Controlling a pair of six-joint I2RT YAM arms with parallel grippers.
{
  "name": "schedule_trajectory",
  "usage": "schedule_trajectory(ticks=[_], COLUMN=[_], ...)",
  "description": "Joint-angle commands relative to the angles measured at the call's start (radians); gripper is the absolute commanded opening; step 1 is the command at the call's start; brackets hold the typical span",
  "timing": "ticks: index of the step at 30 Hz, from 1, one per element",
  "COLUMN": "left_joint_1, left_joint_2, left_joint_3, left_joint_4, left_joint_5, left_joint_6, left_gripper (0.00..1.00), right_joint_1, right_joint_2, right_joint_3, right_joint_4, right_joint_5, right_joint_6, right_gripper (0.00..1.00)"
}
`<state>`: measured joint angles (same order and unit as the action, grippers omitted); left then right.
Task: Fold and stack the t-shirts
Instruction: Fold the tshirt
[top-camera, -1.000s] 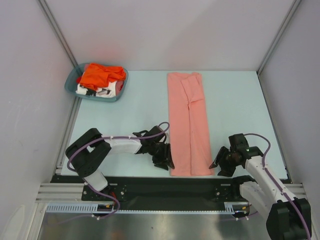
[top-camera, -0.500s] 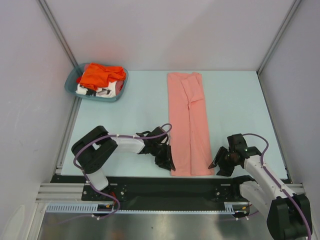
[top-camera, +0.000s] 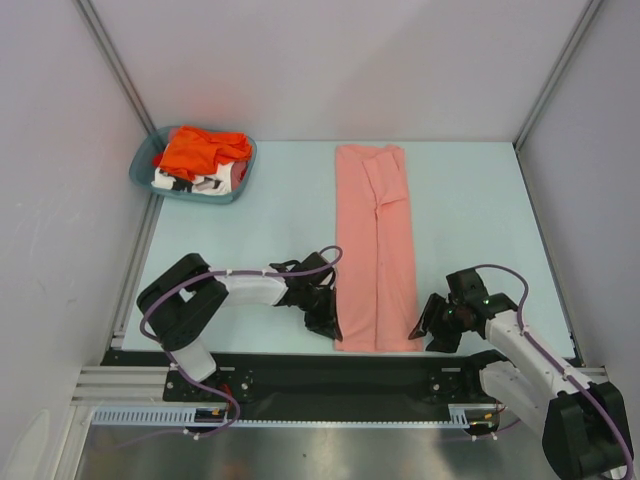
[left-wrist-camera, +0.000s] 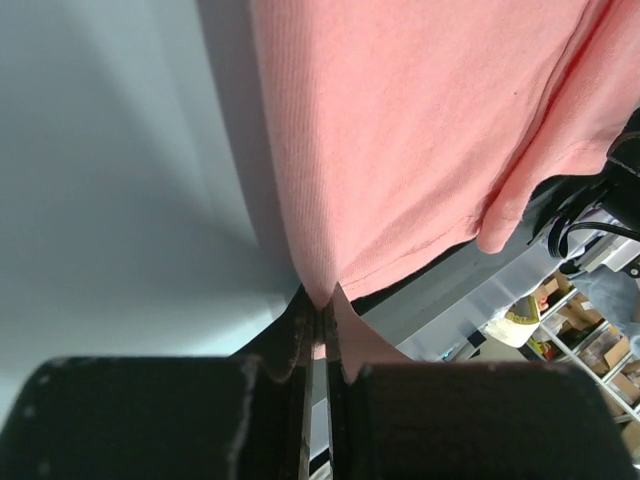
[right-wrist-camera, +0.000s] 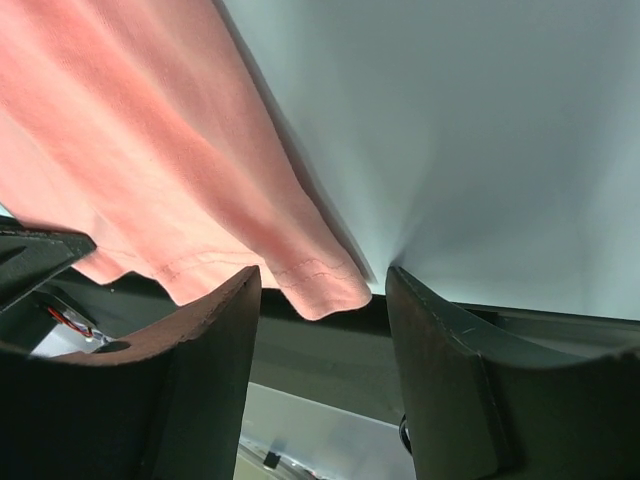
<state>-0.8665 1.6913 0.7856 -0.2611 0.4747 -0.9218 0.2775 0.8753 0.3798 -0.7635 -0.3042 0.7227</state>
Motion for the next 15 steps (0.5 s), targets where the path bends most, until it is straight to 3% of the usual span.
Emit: schedule_trajectory(ticks=[1,7,11,15], left_joint_1=[0.009,0.012,0.012,0.012], left_joint_2=[-0.025,-0.062,-0.07,-0.079], left_joint_3=[-0.013,-0.022,-0.031,-0.042], left_joint_4=[-0.056,-0.052,-0.05,-0.041], left_joint_5=[-0.065,-0.057,-0.059,-0.054], left_joint_6=[0.05,0.047,0.051,0.047], left_gripper=[0.07,0.07,0.07,0.07], right_joint_1=[0.02,0.031,0.032,0.034], right_joint_2=[0.021,0.025,0.024,0.017], right_joint_3=[-0.021,-0.021,-0.018,-0.004], right_joint_4=[0.004,0.004,-0.005,-0.007], right_joint_5=[0.013,0.003,0.007,0.016], right_joint_6=[-0.009,-0.019,-0.023,-0.02], right_gripper=[0.59,0.56,0.47,0.47])
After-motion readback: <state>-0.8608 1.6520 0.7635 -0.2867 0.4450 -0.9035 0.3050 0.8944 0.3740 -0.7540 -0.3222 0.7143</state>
